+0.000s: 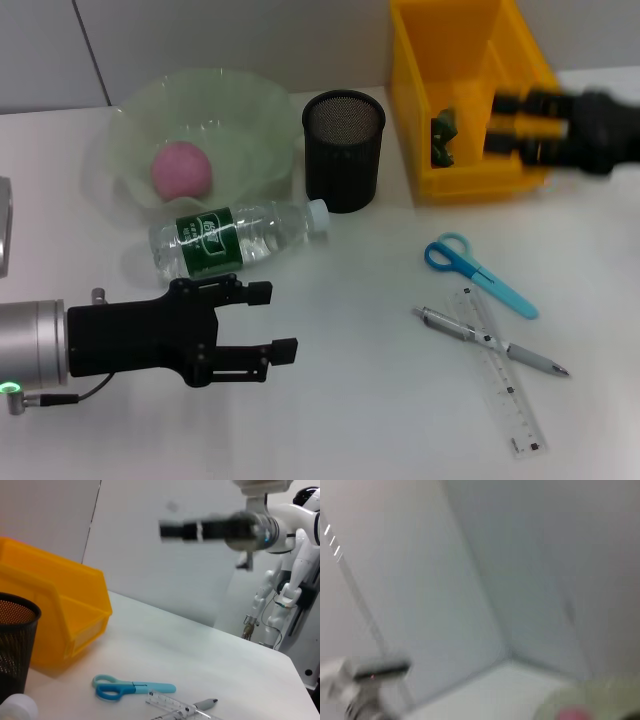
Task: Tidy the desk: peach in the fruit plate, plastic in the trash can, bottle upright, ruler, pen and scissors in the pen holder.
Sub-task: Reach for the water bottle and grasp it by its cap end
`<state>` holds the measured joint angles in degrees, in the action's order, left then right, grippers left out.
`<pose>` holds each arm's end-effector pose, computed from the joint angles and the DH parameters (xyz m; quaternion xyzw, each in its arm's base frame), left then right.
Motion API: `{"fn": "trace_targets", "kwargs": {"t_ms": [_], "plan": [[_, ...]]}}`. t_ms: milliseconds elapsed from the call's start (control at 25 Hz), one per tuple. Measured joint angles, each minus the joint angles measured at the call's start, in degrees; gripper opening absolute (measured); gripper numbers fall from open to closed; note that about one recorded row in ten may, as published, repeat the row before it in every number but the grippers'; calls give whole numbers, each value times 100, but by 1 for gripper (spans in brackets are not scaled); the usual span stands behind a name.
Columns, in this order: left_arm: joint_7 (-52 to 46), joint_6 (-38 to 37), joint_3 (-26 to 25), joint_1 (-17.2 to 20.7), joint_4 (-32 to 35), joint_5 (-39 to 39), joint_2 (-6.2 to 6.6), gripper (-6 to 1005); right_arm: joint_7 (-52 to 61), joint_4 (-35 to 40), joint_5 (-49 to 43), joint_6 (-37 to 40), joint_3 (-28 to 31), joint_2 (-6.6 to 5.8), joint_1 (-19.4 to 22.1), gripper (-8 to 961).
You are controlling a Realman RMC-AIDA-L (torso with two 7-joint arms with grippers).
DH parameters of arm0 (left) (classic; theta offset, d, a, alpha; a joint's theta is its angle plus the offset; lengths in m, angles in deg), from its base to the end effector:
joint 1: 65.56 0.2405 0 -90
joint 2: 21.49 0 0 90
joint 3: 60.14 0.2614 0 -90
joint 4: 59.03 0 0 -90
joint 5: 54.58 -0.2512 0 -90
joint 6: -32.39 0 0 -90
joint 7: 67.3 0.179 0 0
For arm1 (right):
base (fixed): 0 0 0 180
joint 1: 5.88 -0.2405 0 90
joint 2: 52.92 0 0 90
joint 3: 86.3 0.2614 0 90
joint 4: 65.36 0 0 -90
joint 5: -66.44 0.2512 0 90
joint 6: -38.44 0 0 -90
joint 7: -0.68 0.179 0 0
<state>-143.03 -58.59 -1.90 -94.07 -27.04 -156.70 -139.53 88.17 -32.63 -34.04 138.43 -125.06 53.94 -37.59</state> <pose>-0.2572 0.3409 -0.0757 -0.9480 -0.1850 -0.2575 0.0259 0.2673 0.3918 0.0708 -0.9065 0.2292 0.3347 0.1172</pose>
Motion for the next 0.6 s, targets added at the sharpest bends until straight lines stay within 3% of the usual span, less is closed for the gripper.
{"fn": "trace_targets", "kwargs": {"t_ms": [160,320,600], "plan": [[-59,18,2,-41,0,-17,0,834,-19,84,-1029,247,-42,3,-97,779],[-135,29,3,-63,0,-29,17,834,-33,131,-1989,253,-259,110,-272,778],[-155,22,20,-91,71,-42,23,834,-32,251,-2361,73,-326,281,-270,778]]}}
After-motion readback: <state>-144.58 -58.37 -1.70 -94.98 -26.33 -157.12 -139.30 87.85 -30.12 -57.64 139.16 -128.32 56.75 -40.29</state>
